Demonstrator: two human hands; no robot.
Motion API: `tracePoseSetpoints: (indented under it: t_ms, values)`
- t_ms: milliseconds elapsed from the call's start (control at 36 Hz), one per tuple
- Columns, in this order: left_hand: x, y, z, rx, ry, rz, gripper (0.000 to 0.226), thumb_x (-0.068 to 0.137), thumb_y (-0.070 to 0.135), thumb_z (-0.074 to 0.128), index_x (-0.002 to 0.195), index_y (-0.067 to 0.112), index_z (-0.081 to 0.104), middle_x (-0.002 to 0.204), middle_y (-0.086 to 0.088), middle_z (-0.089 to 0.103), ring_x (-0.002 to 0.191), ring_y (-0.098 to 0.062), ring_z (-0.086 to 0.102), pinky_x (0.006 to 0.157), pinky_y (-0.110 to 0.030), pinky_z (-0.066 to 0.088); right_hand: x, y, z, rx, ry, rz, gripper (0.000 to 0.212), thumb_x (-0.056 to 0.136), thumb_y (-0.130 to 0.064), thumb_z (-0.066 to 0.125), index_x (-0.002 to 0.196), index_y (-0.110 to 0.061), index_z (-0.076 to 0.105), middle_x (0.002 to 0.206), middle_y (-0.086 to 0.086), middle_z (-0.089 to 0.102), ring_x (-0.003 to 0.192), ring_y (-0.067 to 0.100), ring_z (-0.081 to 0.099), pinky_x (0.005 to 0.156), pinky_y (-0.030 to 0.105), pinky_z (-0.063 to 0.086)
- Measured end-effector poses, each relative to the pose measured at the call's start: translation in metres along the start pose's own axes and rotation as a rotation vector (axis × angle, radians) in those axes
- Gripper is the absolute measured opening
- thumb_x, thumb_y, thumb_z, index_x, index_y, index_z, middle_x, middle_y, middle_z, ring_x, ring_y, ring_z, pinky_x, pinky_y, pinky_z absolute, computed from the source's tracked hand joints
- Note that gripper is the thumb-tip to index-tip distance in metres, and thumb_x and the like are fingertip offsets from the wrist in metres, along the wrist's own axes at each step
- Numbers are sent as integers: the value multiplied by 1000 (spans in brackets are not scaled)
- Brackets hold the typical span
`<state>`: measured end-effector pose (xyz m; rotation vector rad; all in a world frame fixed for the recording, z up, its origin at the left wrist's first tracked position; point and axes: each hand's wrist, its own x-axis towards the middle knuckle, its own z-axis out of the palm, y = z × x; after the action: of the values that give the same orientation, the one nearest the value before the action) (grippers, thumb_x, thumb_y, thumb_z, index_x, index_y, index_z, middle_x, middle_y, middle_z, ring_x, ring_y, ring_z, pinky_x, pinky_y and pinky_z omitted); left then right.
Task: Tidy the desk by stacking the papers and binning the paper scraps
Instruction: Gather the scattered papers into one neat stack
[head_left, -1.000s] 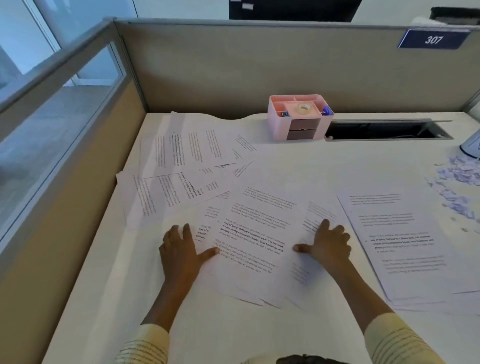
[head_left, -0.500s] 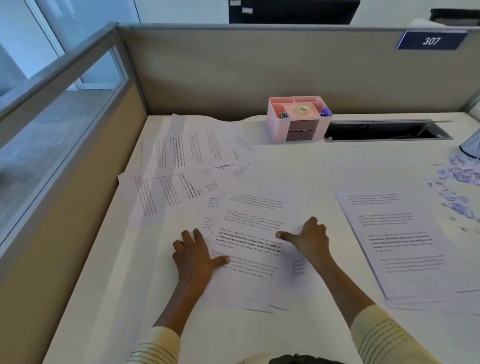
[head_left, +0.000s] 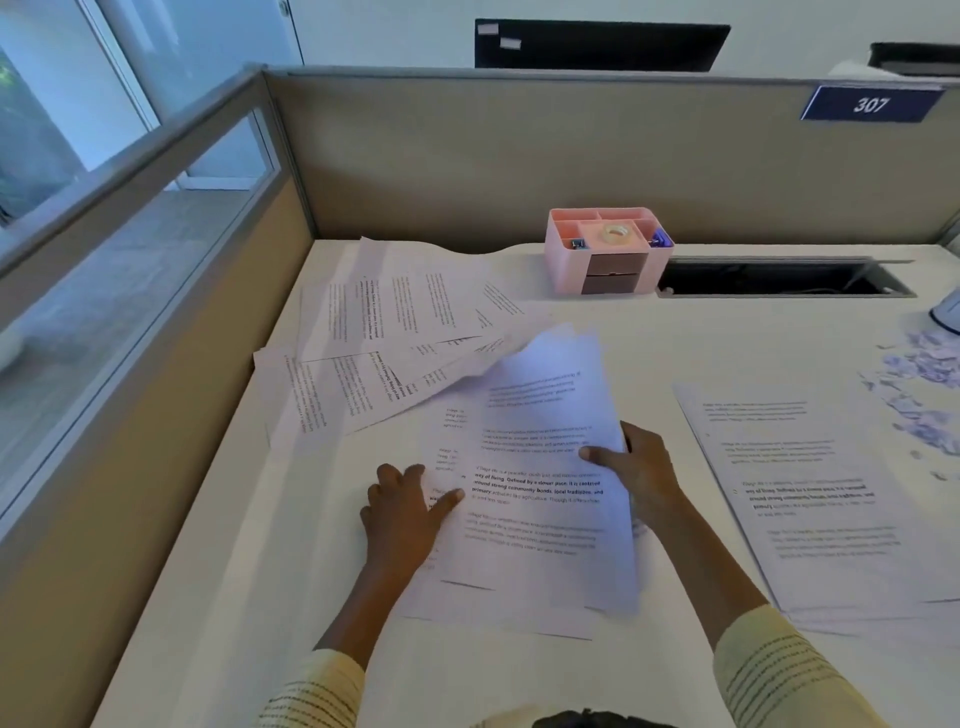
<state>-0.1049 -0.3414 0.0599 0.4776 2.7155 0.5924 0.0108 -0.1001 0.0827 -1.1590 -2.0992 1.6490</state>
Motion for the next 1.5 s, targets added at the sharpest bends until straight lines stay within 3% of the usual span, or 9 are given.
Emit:
tracePoseSetpoints:
  t_ms: [139, 250, 417, 583, 722, 889, 1056, 1389, 1500]
  values:
    - [9, -2, -8, -489, 35, -73, 86, 78, 47, 72, 147, 15, 31, 141, -13, 43, 126, -27, 48, 102, -41, 42, -2, -9, -24, 321, -171, -121, 81, 48, -40, 91, 117, -6, 64, 109, 13, 71, 96, 31, 69, 81, 45, 57]
    - [18, 2, -14, -676, 19, -153, 85, 78, 40, 75, 146, 13, 33, 140, -11, 48, 119, -26, 54, 97, -38, 43, -4, -17, -36, 424, -196, -184, 85, 48, -41, 90, 118, -2, 62, 111, 15, 69, 96, 34, 68, 75, 40, 57]
    - [18, 14, -6, -48, 23, -30, 83, 80, 58, 64, 140, 9, 35, 135, -14, 46, 122, -30, 46, 97, -41, 41, -1, -15, -46, 501, -129, -180, 45, 77, -10, 71, 120, -6, 60, 112, 10, 70, 100, 32, 67, 74, 37, 58]
    - [12, 35, 7, 227, -23, -72, 111, 67, 66, 71, 143, 3, 21, 135, -14, 36, 123, -28, 41, 97, -34, 40, -1, -9, -62, 529, -22, -61, 93, 28, -50, 93, 110, -15, 65, 99, 4, 74, 85, 24, 72, 62, 35, 58]
    - [20, 33, -1, 17, -79, -124, 92, 68, 45, 83, 131, 1, 32, 127, -18, 38, 108, -30, 55, 84, -30, 46, 12, 0, -75, 124, 74, 32, 33, 68, -19, 83, 94, -6, 67, 91, 15, 71, 66, 22, 69, 56, 31, 57]
    - [29, 18, -12, 6, -60, -172, 75, 69, 42, 82, 123, 7, 44, 122, -14, 55, 114, -30, 52, 85, -36, 46, 29, 19, -85, -375, 231, 154, 25, 72, -12, 82, 89, -5, 65, 86, 18, 67, 63, 26, 58, 69, 35, 50]
    - [31, 26, -15, -16, -73, -287, 71, 72, 28, 83, 124, 2, 42, 129, -18, 35, 120, -35, 44, 91, -37, 47, 33, 15, -97, -304, 350, -10, 21, 82, -9, 72, 100, 1, 66, 99, 19, 67, 91, 35, 62, 79, 42, 50]
    - [29, 11, -39, -330, 85, -226, 49, 72, 20, 81, 117, 13, 62, 113, -10, 67, 103, -29, 62, 85, -33, 45, 29, -3, -116, 151, 379, -186, 19, 89, -7, 61, 78, -22, 61, 62, -19, 67, 59, 2, 59, 58, 17, 50]
    - [25, 10, -85, -646, 195, -30, 22, 71, 12, 81, 91, 14, 72, 87, -6, 73, 83, -26, 68, 77, -38, 55, 30, -7, -109, 228, 422, -243, 5, 92, -9, 58, 87, -11, 59, 75, -5, 61, 68, 10, 54, 71, 32, 42]
